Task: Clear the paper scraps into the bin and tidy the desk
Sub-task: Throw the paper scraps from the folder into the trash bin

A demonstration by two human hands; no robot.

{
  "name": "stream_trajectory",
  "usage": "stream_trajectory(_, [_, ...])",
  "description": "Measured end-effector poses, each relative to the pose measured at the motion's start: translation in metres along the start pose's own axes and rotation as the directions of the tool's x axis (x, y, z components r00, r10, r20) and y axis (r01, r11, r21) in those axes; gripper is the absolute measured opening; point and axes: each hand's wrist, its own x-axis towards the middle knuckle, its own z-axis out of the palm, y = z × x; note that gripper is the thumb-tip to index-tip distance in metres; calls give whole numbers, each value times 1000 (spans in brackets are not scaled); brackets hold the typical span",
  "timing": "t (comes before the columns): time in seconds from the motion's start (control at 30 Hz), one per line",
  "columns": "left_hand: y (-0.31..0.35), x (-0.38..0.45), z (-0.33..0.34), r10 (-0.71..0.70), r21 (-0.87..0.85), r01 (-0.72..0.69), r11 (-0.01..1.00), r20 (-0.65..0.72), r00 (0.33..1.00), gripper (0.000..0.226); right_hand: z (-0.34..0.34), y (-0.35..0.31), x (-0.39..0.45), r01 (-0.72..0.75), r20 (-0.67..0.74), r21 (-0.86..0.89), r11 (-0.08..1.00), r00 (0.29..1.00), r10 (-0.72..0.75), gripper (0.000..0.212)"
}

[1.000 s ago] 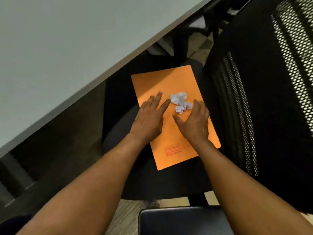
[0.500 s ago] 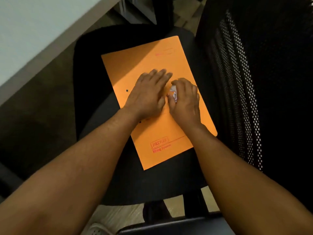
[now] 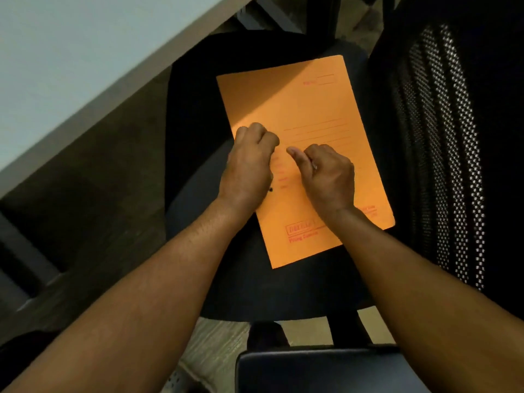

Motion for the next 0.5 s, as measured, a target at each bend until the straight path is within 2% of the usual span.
stream_trajectory(0.13, [-36,-35,-42,-237,-31,236,971,-194,952,27,20,-71,12,276,-40,84,958,961,-274,54])
stream_trajectory(0.23, [-72,-83,-79,-360,-79,352,933,-250,899,28,41,-133,6,468,13,210,858,876,-482,43])
stream_trajectory(0.3, [-87,-116,-95,-436,-153,408,900,-282,855,26,53,-162,-3,560,33,236,794,812,-582,40])
stream_trajectory(0.43, [-134,-208,-139,-647,-231,605,762,-312,696,27,89,-240,-48,712,88,295,637,643,-761,42])
stream_trajectory(0.5, [-160,-257,-156,-761,-276,712,646,-304,572,31,105,-277,-78,705,151,369,605,597,-788,42])
